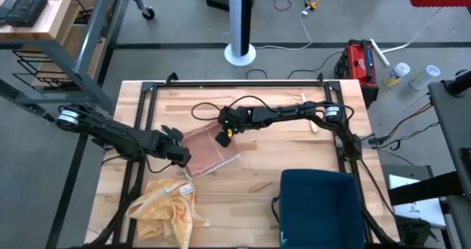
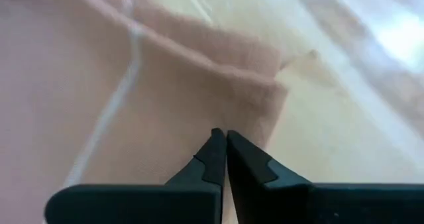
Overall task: Fold towel
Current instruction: Stack the brown towel on top of the white towel
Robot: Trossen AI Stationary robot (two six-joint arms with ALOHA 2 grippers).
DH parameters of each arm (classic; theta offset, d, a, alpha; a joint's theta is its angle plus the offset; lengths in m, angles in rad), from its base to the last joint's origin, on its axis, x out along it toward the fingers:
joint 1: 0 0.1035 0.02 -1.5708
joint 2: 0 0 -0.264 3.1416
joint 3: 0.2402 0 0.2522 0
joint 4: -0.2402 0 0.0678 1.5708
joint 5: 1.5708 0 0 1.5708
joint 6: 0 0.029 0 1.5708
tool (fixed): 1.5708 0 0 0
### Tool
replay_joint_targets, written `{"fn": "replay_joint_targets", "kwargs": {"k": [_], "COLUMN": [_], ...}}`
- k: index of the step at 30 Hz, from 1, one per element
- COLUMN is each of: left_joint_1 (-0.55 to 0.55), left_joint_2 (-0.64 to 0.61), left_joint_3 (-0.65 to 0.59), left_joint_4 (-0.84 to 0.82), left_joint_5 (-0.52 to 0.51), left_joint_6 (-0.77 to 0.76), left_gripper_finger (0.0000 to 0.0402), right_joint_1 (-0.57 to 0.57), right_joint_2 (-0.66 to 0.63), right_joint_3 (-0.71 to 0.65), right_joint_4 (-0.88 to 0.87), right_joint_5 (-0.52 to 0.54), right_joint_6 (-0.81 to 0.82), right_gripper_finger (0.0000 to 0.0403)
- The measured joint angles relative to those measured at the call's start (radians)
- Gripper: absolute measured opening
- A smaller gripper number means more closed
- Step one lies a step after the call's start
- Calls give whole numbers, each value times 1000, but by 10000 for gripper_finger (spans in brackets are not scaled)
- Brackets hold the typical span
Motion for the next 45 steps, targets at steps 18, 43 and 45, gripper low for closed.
{"fn": "replay_joint_targets", "kwargs": {"k": [18, 43, 45], "left_joint_1": [-27, 131, 187], "left_joint_2": [-68, 326, 308], "left_joint_3": [112, 118, 111], "left_joint_4": [467, 405, 348], "left_joint_5": [26, -118, -124], "left_joint_6": [334, 281, 297], "left_gripper_finger": [75, 75, 75], "right_joint_1": [75, 169, 169], "right_joint_2": [-146, -626, -662], "right_joint_3": [0, -476, -531], "right_joint_4": [-162, -16, 42], "right_joint_5": [-68, -46, -44], "right_joint_6": [-152, -42, -17], "right_gripper_finger": [8, 8, 8]}}
